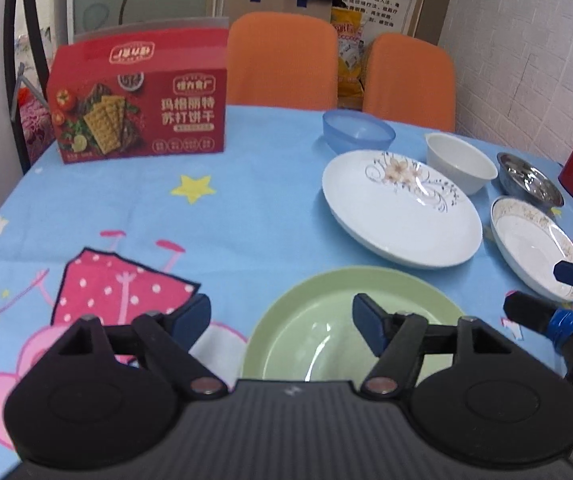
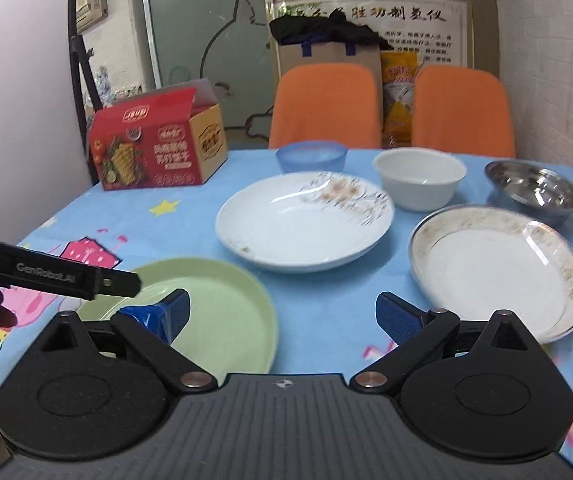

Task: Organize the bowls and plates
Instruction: 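Carry the green plate with the left gripper toward the white floral plate, then slide the green plate under the floral plate rim and grip both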

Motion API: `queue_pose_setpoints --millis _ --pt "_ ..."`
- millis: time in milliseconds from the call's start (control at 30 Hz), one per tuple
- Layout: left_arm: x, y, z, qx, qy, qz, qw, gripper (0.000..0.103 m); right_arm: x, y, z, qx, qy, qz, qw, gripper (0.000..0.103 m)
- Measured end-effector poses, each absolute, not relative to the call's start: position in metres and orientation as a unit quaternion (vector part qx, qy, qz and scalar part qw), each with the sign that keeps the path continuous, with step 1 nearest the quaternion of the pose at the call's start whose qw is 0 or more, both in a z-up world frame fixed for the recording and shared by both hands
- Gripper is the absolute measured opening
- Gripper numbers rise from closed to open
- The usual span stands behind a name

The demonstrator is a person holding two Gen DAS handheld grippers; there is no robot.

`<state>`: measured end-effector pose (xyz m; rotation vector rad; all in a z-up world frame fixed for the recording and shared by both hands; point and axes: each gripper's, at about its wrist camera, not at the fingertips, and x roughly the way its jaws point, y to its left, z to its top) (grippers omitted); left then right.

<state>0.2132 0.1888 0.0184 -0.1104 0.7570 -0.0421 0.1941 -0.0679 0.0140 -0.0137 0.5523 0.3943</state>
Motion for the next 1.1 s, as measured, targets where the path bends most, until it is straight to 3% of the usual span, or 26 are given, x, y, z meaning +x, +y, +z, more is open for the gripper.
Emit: queue_pose_setpoints --millis 200,500,1100 --pt "0.276 0.182 0.028 -0.056 0.373 -0.06 0.924 0.069 0.264 -0.073 0.023 -0.039 0.28 0.197 0.939 0.088" --pt "0.354 0.182 0.007 -0.098 0.409 -0.072 0.904 0.069 0.352 -0.051 -0.012 -0.038 0.359 0.217 0.907 0.088" --pt "0.378 0.175 -0.014 -0.093 0.437 -0.085 0.891 0.069 0.346 -0.035 -0.031 -0.023 0.368 0.225 0.902 0.088"
